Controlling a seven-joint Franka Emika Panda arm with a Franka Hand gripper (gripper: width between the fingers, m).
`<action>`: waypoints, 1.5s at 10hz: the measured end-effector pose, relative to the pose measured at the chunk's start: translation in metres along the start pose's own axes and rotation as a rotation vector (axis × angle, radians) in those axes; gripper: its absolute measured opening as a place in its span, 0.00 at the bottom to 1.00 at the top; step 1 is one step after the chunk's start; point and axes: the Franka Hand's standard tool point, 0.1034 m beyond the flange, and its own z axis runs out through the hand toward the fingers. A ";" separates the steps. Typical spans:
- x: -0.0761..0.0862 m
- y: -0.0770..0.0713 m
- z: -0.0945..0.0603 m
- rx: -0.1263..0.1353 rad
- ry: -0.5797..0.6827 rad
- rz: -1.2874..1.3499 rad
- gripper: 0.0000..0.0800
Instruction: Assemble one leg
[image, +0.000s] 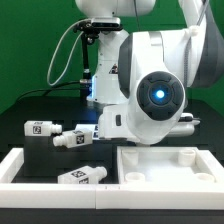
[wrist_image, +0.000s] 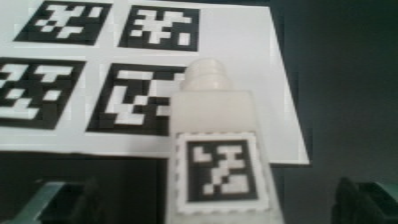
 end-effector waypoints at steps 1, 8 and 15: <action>0.001 -0.002 0.001 -0.004 0.004 0.003 0.79; -0.016 -0.020 -0.046 -0.004 0.070 -0.063 0.36; -0.017 -0.026 -0.119 0.002 0.576 -0.074 0.36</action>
Offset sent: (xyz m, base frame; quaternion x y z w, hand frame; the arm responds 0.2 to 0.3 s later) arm 0.0000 0.0000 0.0000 0.0000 0.0000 0.0000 1.0000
